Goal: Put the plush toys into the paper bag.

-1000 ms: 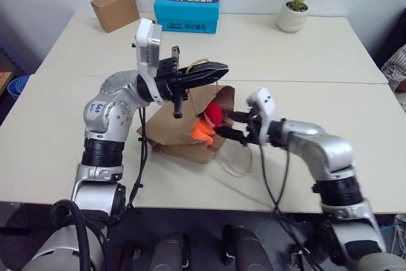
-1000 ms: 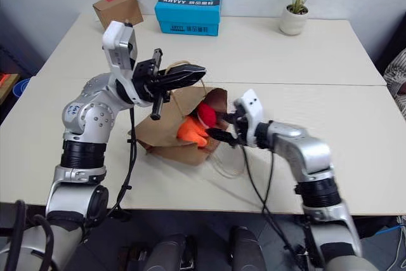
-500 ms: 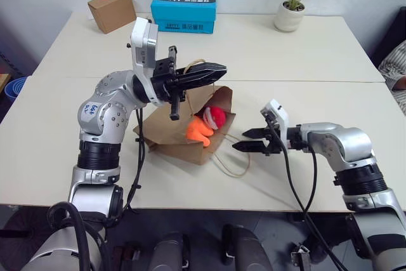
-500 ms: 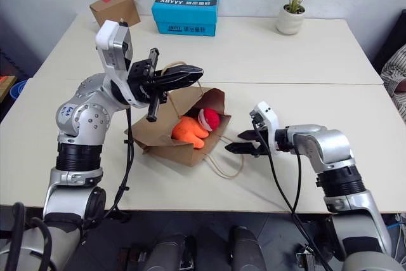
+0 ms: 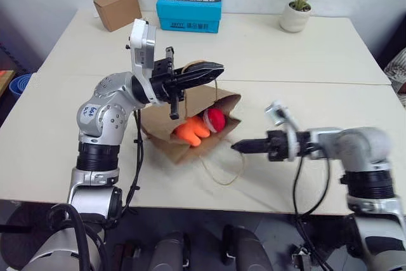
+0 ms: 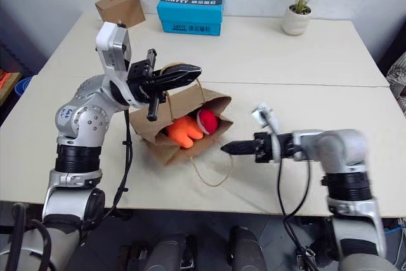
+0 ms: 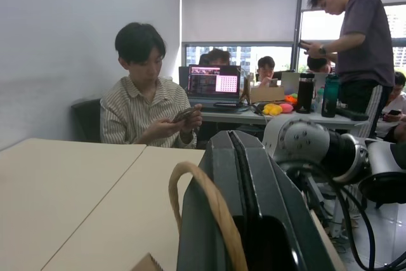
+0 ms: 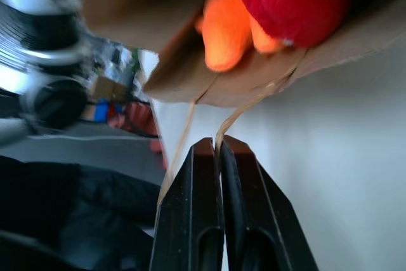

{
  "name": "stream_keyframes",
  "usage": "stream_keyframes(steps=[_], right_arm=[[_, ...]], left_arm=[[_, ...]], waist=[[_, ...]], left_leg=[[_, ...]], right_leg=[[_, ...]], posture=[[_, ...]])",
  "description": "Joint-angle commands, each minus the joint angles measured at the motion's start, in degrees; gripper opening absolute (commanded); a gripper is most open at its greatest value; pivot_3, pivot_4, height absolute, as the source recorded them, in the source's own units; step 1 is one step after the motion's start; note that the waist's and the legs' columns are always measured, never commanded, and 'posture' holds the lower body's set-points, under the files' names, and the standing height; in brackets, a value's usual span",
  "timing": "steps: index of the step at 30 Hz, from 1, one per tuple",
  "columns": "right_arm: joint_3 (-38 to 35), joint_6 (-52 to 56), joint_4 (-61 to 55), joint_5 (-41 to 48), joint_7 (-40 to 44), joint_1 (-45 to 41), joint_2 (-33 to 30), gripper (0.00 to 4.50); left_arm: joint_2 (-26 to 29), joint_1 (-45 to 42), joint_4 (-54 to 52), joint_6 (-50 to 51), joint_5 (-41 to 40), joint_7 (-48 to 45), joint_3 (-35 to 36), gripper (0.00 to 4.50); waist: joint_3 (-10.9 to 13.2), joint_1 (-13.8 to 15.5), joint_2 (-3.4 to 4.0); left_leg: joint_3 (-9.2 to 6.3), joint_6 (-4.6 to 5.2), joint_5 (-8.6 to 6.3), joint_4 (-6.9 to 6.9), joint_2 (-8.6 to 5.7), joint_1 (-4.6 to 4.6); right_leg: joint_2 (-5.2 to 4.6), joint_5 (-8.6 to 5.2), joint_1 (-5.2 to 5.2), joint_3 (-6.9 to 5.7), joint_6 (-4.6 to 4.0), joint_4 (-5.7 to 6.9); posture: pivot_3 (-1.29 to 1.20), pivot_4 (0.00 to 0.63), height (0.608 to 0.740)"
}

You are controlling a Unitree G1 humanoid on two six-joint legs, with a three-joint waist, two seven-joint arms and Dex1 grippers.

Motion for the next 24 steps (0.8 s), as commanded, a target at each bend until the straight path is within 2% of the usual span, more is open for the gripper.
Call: stream_keyframes(steps=[1,10,16,20,24], right_arm=[[-10.3,6.89,-1.29,8.55,-2.47,-4.15,-1.19,0.05],[-22.29,7.73,2.79,22.5,-18.93,-10.77,-4.75,0.05],[-25.23,5.78,-2.79,28.19,-30.03,-5.8,-1.98,0.05],[-26.5,2.13,-5.84,34.39,-34.3,0.11,-0.86,0.0],[-26.3,-2.17,-11.16,38.62,-34.45,4.8,-3.91,0.91]], left_arm=[[-0.4,-1.22,-0.31,-3.84,0.96,1.18,1.42,0.0],[-2.5,-9.24,13.52,-14.57,5.85,-0.07,1.24,0.0],[-2.97,-13.4,22.59,-18.2,9.29,-5.65,-1.03,0.0],[-0.66,-13.06,21.4,-14.36,10.15,-8.74,-2.73,0.87],[3.66,-11.75,18.58,-9.5,10.44,-12.21,-4.29,2.08]], waist=[[0.0,-0.01,0.0],[0.0,0.1,0.0],[0.0,0.24,-0.01],[0.0,0.15,-0.01],[0.0,0.06,-0.01]], left_leg=[[0.0,-0.01,0.0,0.0,0.0,0.0],[0.08,0.0,-0.01,-0.02,-0.02,-0.03],[0.14,0.03,-0.02,-0.02,-0.03,-0.08],[0.17,0.05,-0.01,-0.03,-0.03,-0.19],[0.29,0.09,0.04,0.03,-0.07,-0.63]], right_leg=[[0.0,0.0,0.0,0.0,0.0,0.0],[0.04,0.0,-0.03,-0.06,0.01,-0.01],[0.11,0.01,-0.09,-0.2,0.01,-0.01],[0.15,0.02,-0.2,-0.23,0.04,0.0],[0.23,0.03,-0.77,-0.21,0.05,0.21]], posture=[[0.0,0.15,0.74],[0.0,0.15,0.74],[0.0,0.15,0.74],[0.0,0.15,0.74],[0.0,0.15,0.74]])
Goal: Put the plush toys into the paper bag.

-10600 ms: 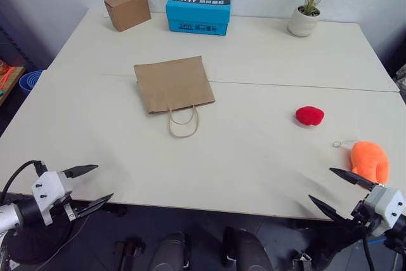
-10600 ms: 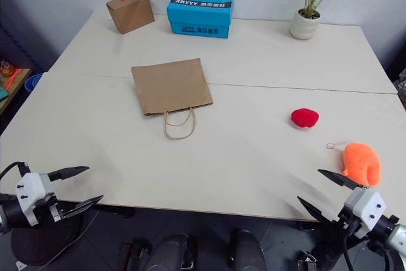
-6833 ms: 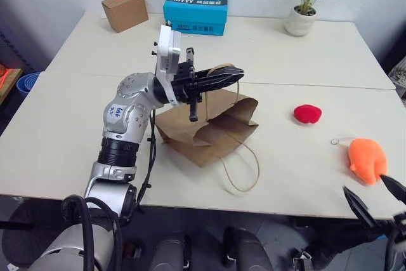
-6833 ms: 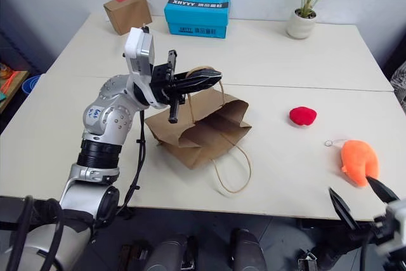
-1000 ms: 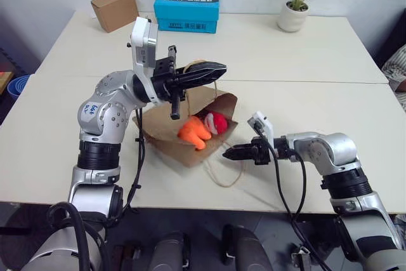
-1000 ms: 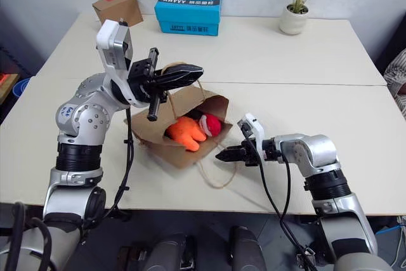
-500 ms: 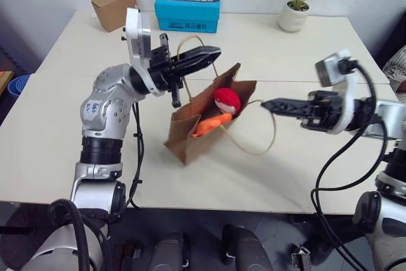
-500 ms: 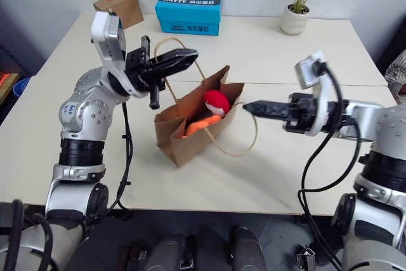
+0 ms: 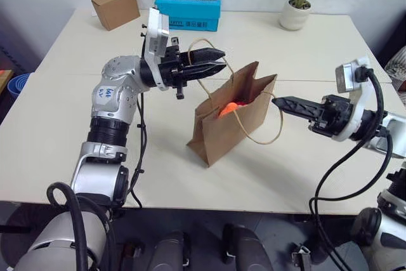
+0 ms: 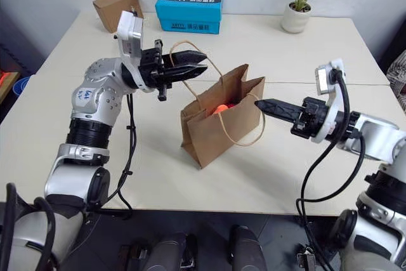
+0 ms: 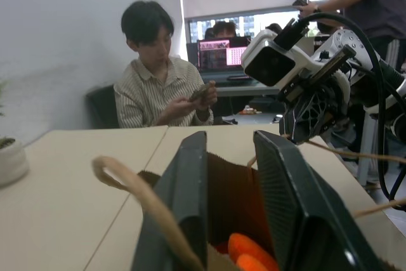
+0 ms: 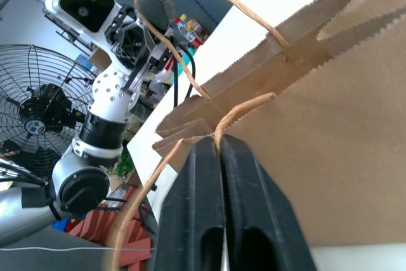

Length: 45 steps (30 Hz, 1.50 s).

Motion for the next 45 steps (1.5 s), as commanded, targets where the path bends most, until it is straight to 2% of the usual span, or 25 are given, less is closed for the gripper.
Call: stream_keyframes(steps=[1,7,8,10,14,19,23,27,31,33,35,37,39,42,45], right_arm=[[-2.29,-4.08,-7.23,4.89,3.22,3.4,-4.95,1.29],[-4.84,-11.61,-11.69,1.12,13.05,13.63,-11.24,3.44],[-5.51,-14.55,-12.18,-0.14,13.87,14.23,-10.83,3.78],[-6.55,-20.16,-13.22,-2.71,15.53,15.31,-9.7,4.44],[-6.85,-24.54,-14.26,-5.4,19.08,20.58,-10.18,4.44],[-4.98,-29.87,-15.75,-8.85,21.69,24.77,-9.57,4.44],[-3.83,-33.41,-16.85,-10.85,21.96,26.75,-8.68,4.44],[-1.46,-38.51,-18.79,-15.38,22.62,28.2,-6.82,4.44],[0.7,-43.45,-19.85,-19.24,23.23,29.63,-4.56,4.44],[1.11,-45.6,-20.3,-20.56,23.27,30.31,-3.61,4.44],[1.42,-48.53,-20.76,-23.52,24.17,31.47,-3.5,4.44],[1.98,-54.39,-20.91,-30.7,28.48,34.83,-5.2,4.44],[2.24,-61.98,-19.81,-38.71,35.31,39.87,-7.36,4.44],[0.06,-71.79,-17.61,-43.78,40.62,43.59,-6.6,4.48],[0.05,-74.32,-19.81,-43.56,41.89,46.73,-5.1,4.48]], left_arm=[[5.02,0.08,-3.66,4.57,0.77,-3.81,-1.14,2.41],[11.52,-0.58,-0.76,7.91,3.12,-6.85,-1.96,4.32],[12.59,-0.68,0.4,8.18,3.46,-7.98,-2.06,4.5],[14.35,-0.97,2.93,8.82,4.31,-9.34,-2.09,4.5],[15.86,-0.15,4.18,8.6,4.94,-11.16,-1.6,4.5],[15.94,2.05,0.13,18.05,1.98,-12.13,-1.33,4.5],[15.61,2.37,-1.59,31.53,-1.58,-8.54,0.12,4.5],[14.78,3.83,-4.88,40.76,-3.88,-5.62,-0.23,4.5],[13.11,4.48,-6.57,47.71,-4.39,3.29,2.64,4.5],[12.33,6.42,-10.64,45.92,-6.81,5.23,6.82,4.5],[13.38,10.92,-17.21,36.83,-6.33,3.3,8.7,4.5],[17.27,17.76,-23.07,27.3,-3.33,-0.1,8.96,4.5],[20.74,25.02,-27.87,21.86,-1.85,-1.42,10.03,4.5],[23.21,34.63,-36.61,21.02,-3.24,0.37,11.94,4.5],[21.14,41.39,-45.08,21.43,-3.8,7.2,12.87,4.5]], waist=[[0.0,-0.12,0.0],[0.02,0.03,-0.05],[0.03,0.03,-0.05],[0.03,0.05,-0.05],[0.03,0.2,-0.09],[0.04,0.89,-0.1],[0.04,1.06,-0.1],[0.04,1.09,-0.1],[0.04,1.11,-0.1],[0.04,1.11,-0.1],[0.04,1.0,-0.1],[0.03,0.71,-0.09],[0.02,0.58,-0.08],[0.02,0.71,-0.09],[0.01,1.26,-0.11]], left_leg=[[0.01,0.0,0.01,0.0,-0.01,-0.03],[0.05,0.02,0.01,-0.01,0.01,-0.03],[0.06,0.05,0.02,0.0,-0.01,-0.04],[0.1,0.09,0.03,0.0,-0.04,-0.02],[0.09,0.09,0.04,-0.01,-0.04,-0.03],[0.11,0.14,0.03,0.02,-0.11,-0.04],[0.11,0.15,0.04,0.06,-0.1,-0.04],[0.11,0.15,0.04,0.07,-0.1,-0.03],[0.1,0.15,0.04,0.08,-0.11,-0.03],[0.1,0.15,0.04,0.12,-0.12,-0.03],[0.08,0.15,0.04,0.13,-0.11,-0.04],[0.12,0.13,0.03,0.11,-0.1,-0.01],[0.21,0.06,0.02,0.0,-0.08,0.1],[0.25,0.05,0.02,-0.04,-0.06,0.18],[0.23,0.13,0.05,0.04,-0.09,0.22]], right_leg=[[0.01,0.0,-0.05,0.0,0.0,0.01],[0.06,0.02,-0.06,0.05,0.03,-0.03],[0.05,0.03,-0.06,0.07,0.06,-0.04],[0.04,0.05,-0.06,0.1,0.09,-0.03],[0.05,0.05,-0.06,0.07,0.09,-0.04],[0.01,0.07,-0.06,0.11,0.13,-0.03],[0.01,0.08,-0.06,0.13,0.15,0.0],[0.0,0.08,-0.06,0.15,0.15,0.0],[0.0,0.08,-0.06,0.17,0.15,0.04],[-0.02,0.08,-0.06,0.17,0.15,0.07],[-0.07,0.08,-0.06,0.2,0.15,0.07],[-0.06,0.08,-0.07,0.2,0.14,0.06],[-0.02,0.07,-0.07,0.25,0.12,0.03],[0.02,0.06,-0.01,0.28,0.1,0.01],[-0.15,0.1,0.11,0.39,0.17,0.02]], posture=[[0.0,0.15,0.74],[0.0,0.15,0.74],[0.0,0.15,0.74],[0.0,0.15,0.74],[0.0,0.15,0.74],[0.0,0.15,0.74],[0.0,0.15,0.74],[0.0,0.15,0.74],[0.0,0.15,0.74],[0.0,0.15,0.74],[0.0,0.15,0.74],[0.0,0.15,0.74],[0.0,0.15,0.74],[0.0,0.15,0.74],[0.0,0.15,0.74]])
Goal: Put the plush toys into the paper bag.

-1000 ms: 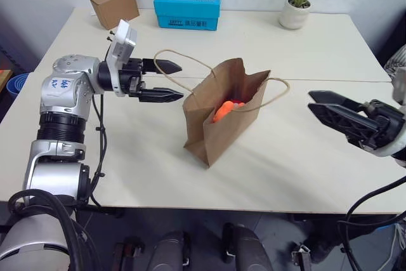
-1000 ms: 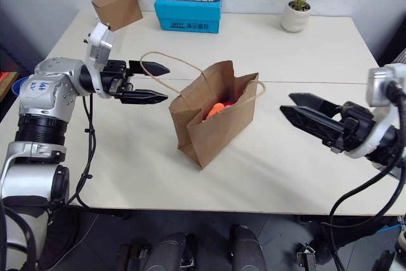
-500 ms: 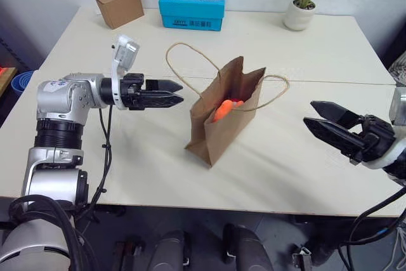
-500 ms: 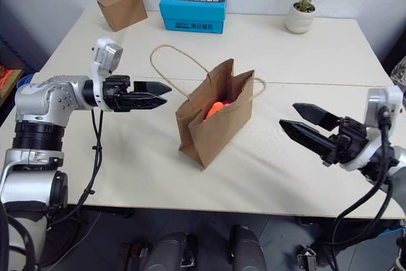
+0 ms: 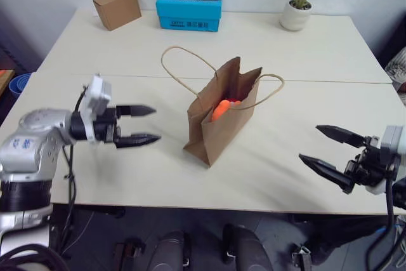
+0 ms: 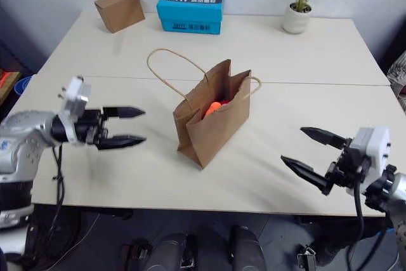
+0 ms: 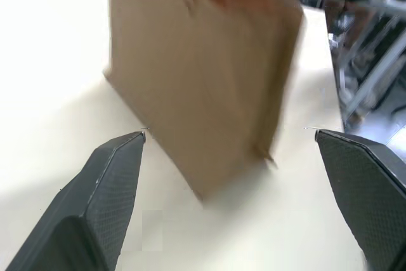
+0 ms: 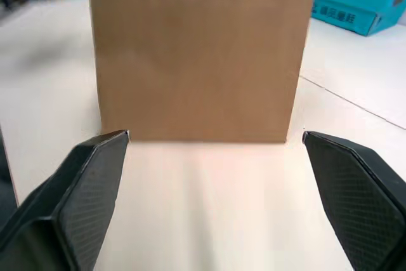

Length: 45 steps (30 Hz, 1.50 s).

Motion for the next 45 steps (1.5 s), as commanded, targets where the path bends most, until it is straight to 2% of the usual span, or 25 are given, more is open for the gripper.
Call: stream_keyframes(steps=[1,4,8,14,18,22,26,29,34,37,40,41,45], right_arm=[[-0.94,-4.82,-4.16,-0.39,1.9,3.06,1.77,4.48],[2.19,-8.79,-5.41,-3.4,2.22,5.23,3.59,4.48],[3.19,-10.68,-2.81,-5.09,0.95,3.23,3.58,4.48],[3.73,-6.74,-3.59,-1.87,-1.09,1.7,2.77,4.48],[3.97,-3.99,-4.78,-0.09,-2.23,0.74,1.88,4.48],[4.68,-1.68,-5.87,1.22,-4.1,-0.55,1.12,4.48],[5.35,-1.31,-6.31,0.69,-4.59,-0.88,1.32,4.48],[5.64,-1.48,-6.17,0.09,-4.85,-1.13,1.57,4.5],[5.83,-2.25,-5.77,-0.81,-5.15,-1.63,1.76,4.5],[5.05,-2.58,-5.7,-1.02,-5.36,-1.63,1.82,4.5],[3.88,-2.7,-6.2,-0.91,-5.94,-0.95,1.81,4.5],[3.55,-2.64,-6.46,-0.8,-6.22,-0.52,1.86,4.5],[1.43,-2.89,-7.38,-0.64,-5.39,2.52,1.3,4.5]], left_arm=[[-3.58,3.71,-10.24,0.08,-2.03,8.74,2.15,4.5],[-10.24,7.35,-17.91,2.97,-4.19,17.49,-0.28,4.5],[-15.38,9.04,-23.38,5.23,-3.96,26.2,-3.7,4.5],[-19.28,8.7,-24.47,5.54,-3.23,35.17,-5.03,4.5],[-21.53,8.47,-24.83,5.06,-2.38,38.48,-7.93,4.5],[-26.2,6.65,-24.26,4.16,-2.35,41.81,-11.76,4.5],[-27.73,5.31,-22.6,3.73,0.26,44.45,-14.64,4.5],[-28.06,3.86,-20.29,2.54,3.03,45.58,-16.57,3.9],[-27.71,1.76,-15.66,-0.06,6.81,44.9,-19.14,2.35],[-27.7,0.67,-14.22,-0.23,5.8,43.07,-19.02,1.36],[-22.69,-0.84,-12.28,-2.95,4.48,33.01,-19.36,0.36],[-20.21,-2.01,-10.02,-3.47,2.45,27.02,-18.53,0.03],[-12.96,-11.19,3.95,-9.33,-1.83,3.14,-17.68,0.01]], waist=[[-0.01,0.44,-0.01],[-0.02,0.5,-0.02],[-0.03,0.15,-0.04],[-0.03,0.2,-0.03],[-0.03,0.21,-0.03],[-0.04,0.41,-0.05],[-0.04,0.36,-0.05],[-0.04,0.33,-0.05],[-0.04,0.33,-0.05],[-0.04,0.36,-0.05],[-0.04,0.34,-0.05],[-0.04,0.3,-0.05],[-0.04,0.4,-0.05]], left_leg=[[-0.11,0.0,0.0,0.06,0.0,0.02],[-0.58,-0.05,-0.05,0.07,-0.01,0.21],[-0.54,-0.1,-0.21,0.04,0.07,0.63],[-0.44,-0.3,-0.24,-0.04,0.23,0.88],[-0.44,-0.29,-0.24,-0.04,0.23,0.86],[-0.45,-0.27,-0.24,-0.04,0.23,0.85],[-0.45,-0.27,-0.25,-0.06,0.22,0.85],[-0.43,-0.27,-0.24,-0.06,0.22,0.85],[-0.42,-0.26,-0.24,-0.06,0.22,0.85],[-0.42,-0.25,-0.24,-0.06,0.22,0.84],[-0.43,-0.25,-0.24,-0.06,0.22,0.82],[-0.43,-0.26,-0.23,-0.06,0.22,0.83],[-0.39,-0.29,-0.21,-0.05,0.23,0.83]], right_leg=[[-0.05,0.0,0.09,0.05,0.0,-0.02],[-0.19,0.0,0.59,0.03,-0.01,-0.22],[-0.16,-0.01,0.99,0.03,-0.03,-0.33],[-0.05,-0.18,0.98,0.04,-0.34,-0.14],[-0.06,-0.18,0.99,0.04,-0.34,-0.13],[-0.07,-0.18,1.0,0.02,-0.34,-0.15],[-0.06,-0.18,1.0,0.01,-0.33,-0.16],[-0.03,-0.18,0.99,0.01,-0.33,-0.15],[-0.03,-0.18,0.99,0.01,-0.33,-0.15],[-0.03,-0.18,0.99,0.01,-0.33,-0.16],[-0.03,-0.18,0.99,-0.01,-0.33,-0.18],[-0.03,-0.18,0.98,-0.02,-0.34,-0.17],[0.05,-0.21,0.93,-0.13,-0.4,-0.15]], posture=[[0.0,0.15,0.74],[0.0,0.15,0.74],[0.0,0.15,0.74],[0.0,0.15,0.74],[0.0,0.15,0.74],[0.0,0.15,0.74],[0.0,0.15,0.74],[0.0,0.15,0.74],[0.0,0.15,0.74],[0.0,0.15,0.74],[0.0,0.15,0.74],[0.0,0.15,0.74],[0.0,0.15,0.74]])
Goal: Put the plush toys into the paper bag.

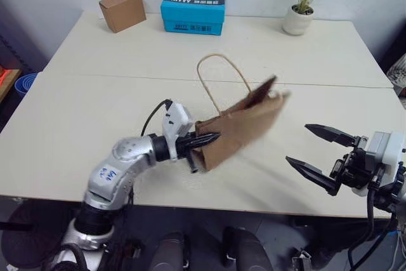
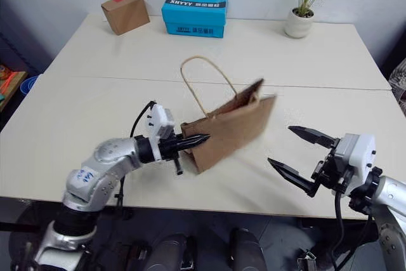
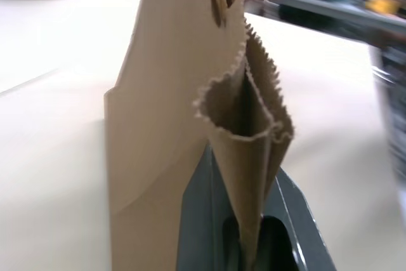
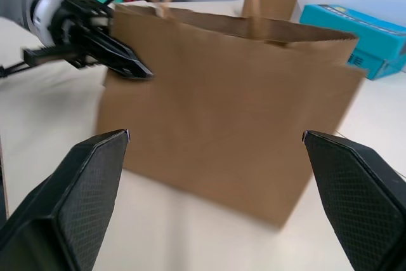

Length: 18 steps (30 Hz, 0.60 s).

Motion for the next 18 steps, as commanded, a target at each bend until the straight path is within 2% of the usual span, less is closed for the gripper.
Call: stream_keyframes(steps=[1,3,5,7,9,11,16,18], right_arm=[[-3.45,-1.1,-2.67,0.65,0.66,1.75,-1.07,4.5],[-5.78,-1.21,-2.95,0.77,0.91,3.33,-1.37,4.5],[-8.8,-1.21,-3.33,1.21,1.18,5.34,-1.44,4.5],[-11.54,-1.41,-3.74,1.42,1.76,7.62,-1.29,4.5],[-14.75,-2.5,-4.49,0.89,3.27,11.48,-0.52,4.5],[-16.55,-3.77,-5.33,0.36,4.08,14.43,0.47,4.5],[-16.65,-4.93,-5.64,0.6,4.19,15.85,0.79,4.5],[-16.12,-5.16,-5.6,0.52,5.34,16.49,0.12,4.5]], left_arm=[[3.56,-7.22,8.68,-4.86,-2.77,-17.66,0.34,0.01],[5.3,-11.83,15.11,-6.64,-1.21,-26.16,-2.04,0.01],[4.43,-16.0,21.86,-11.39,1.02,-31.28,-3.22,0.01],[1.72,-19.42,28.41,-16.72,2.97,-33.28,-3.42,0.01],[-0.8,-22.61,36.12,-25.99,8.42,-34.77,-5.69,0.01],[-3.11,-24.57,42.14,-31.27,11.81,-33.15,-6.29,0.01],[-3.7,-22.89,43.51,-32.58,13.79,-30.63,-4.78,0.01],[-3.34,-21.79,41.06,-29.74,12.56,-29.06,-3.05,0.41]], waist=[[0.0,0.0,0.0],[0.0,0.06,0.0],[0.0,0.12,0.01],[0.0,0.23,0.0],[0.01,0.52,-0.01],[0.0,0.59,-0.03],[0.0,-0.45,-0.05],[0.0,-0.39,-0.04]], left_leg=[[0.0,0.0,0.01,0.0,-0.01,-0.01],[0.06,0.03,0.0,0.0,-0.06,-0.01],[0.1,0.08,-0.02,0.0,-0.09,-0.02],[0.12,0.11,-0.02,0.0,-0.1,-0.04],[0.12,0.15,-0.01,0.01,-0.13,-0.07],[0.16,0.18,-0.02,0.01,-0.13,-0.07],[0.26,0.26,-0.07,0.0,-0.06,-0.03],[0.26,0.25,-0.07,0.0,-0.04,0.03]], right_leg=[[0.07,0.0,-0.02,-0.07,0.0,0.0],[0.14,0.0,-0.02,-0.11,0.01,0.01],[0.18,0.02,-0.01,-0.16,0.06,0.0],[0.2,0.03,-0.01,-0.18,0.08,-0.02],[0.22,0.05,-0.02,-0.21,0.12,-0.04],[0.23,0.08,-0.02,-0.19,0.17,-0.09],[0.09,0.12,-0.03,-0.08,0.23,-0.12],[0.03,0.12,-0.02,-0.07,0.23,-0.08]], posture=[[0.0,0.15,0.74],[0.0,0.15,0.74],[0.0,0.15,0.74],[0.0,0.15,0.74],[0.0,0.15,0.74],[0.0,0.15,0.74],[0.0,0.15,0.74],[0.0,0.15,0.74]])
